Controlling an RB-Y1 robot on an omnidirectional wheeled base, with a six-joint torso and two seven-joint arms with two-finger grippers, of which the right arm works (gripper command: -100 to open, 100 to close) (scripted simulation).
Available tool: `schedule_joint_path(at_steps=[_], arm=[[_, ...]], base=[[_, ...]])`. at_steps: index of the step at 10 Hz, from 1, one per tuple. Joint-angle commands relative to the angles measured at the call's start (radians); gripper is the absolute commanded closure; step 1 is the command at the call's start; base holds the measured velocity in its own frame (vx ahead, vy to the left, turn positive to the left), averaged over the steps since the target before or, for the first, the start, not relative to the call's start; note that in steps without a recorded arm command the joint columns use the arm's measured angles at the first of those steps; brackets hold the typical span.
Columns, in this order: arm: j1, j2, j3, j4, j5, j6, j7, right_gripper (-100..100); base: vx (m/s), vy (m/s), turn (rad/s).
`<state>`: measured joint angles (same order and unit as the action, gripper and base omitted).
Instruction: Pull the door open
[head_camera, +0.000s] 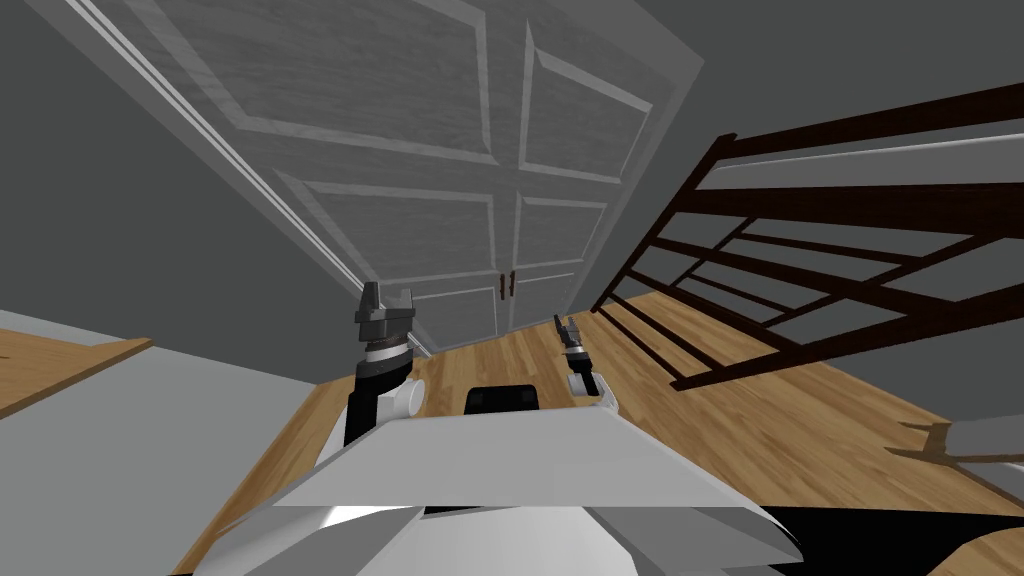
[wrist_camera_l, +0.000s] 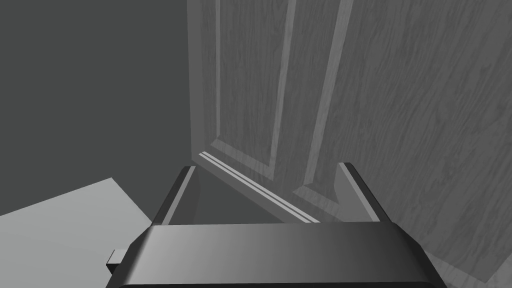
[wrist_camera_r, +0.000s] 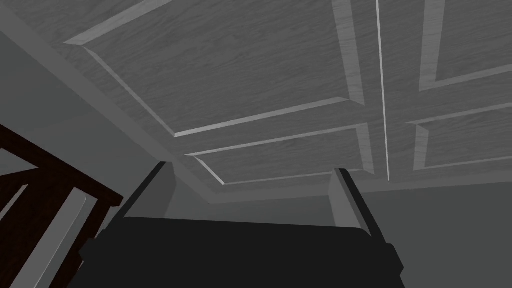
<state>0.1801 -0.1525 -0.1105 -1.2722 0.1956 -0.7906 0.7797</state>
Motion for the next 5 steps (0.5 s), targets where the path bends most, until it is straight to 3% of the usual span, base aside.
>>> schedule_joint_path(at_steps=[1, 2, 4, 5], arm=[[-0.014, -0.006, -0.004, 0.05, 0.008, -0.009, 0.029, -100], [-0.014, -0.006, -0.004, 0.052, 0.008, -0.009, 0.029, -100], [-0.038, -0.014, -0.011, 0.115, 0.022, -0.021, 0.076, -100], [-0.038, -0.014, -0.011, 0.125, 0.022, -0.021, 0.076, -100]], base=[[0.069, 0.035, 0.069], [0.05, 0.02, 0.028], [0.076, 0.033, 0.076], [0.069, 0.025, 0.029]])
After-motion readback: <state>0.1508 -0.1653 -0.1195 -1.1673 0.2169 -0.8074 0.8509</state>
